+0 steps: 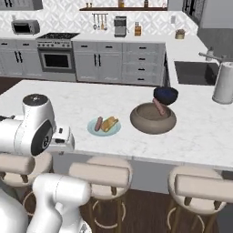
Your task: Place one bun and one sausage from the bowl on each plate.
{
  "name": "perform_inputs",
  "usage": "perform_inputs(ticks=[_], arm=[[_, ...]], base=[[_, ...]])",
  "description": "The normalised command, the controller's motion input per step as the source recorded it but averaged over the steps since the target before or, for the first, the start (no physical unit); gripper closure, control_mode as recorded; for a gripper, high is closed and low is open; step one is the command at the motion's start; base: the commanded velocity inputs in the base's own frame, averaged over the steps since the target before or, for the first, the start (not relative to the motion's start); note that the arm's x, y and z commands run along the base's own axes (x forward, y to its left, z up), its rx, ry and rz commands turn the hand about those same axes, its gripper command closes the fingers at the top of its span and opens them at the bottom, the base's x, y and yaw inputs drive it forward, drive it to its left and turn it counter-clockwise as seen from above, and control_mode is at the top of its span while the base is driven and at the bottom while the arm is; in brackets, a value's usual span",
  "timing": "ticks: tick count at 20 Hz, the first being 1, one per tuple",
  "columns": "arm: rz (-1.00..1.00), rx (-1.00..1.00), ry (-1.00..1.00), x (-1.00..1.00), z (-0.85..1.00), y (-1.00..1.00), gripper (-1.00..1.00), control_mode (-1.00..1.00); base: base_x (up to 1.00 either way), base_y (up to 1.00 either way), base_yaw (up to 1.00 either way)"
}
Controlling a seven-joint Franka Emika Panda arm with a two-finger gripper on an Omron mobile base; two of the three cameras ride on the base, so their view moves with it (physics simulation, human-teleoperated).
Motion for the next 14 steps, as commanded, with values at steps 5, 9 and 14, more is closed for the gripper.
perform_inputs(ticks=[5,9,14], arm=[[0.00,0.00,0.00,0.00,0.00,0.00,-1.00,1.00],[0.00,0.00,0.00,0.00,0.00,0.00,-1.00,1.00],[0.00,0.00,0.00,0.00,0.00,0.00,-1.00,1.00]], base=[[0.37,-1.00,-0.04],[0.59,-1.00,-0.03],[0.72,-0.99,-0.01]])
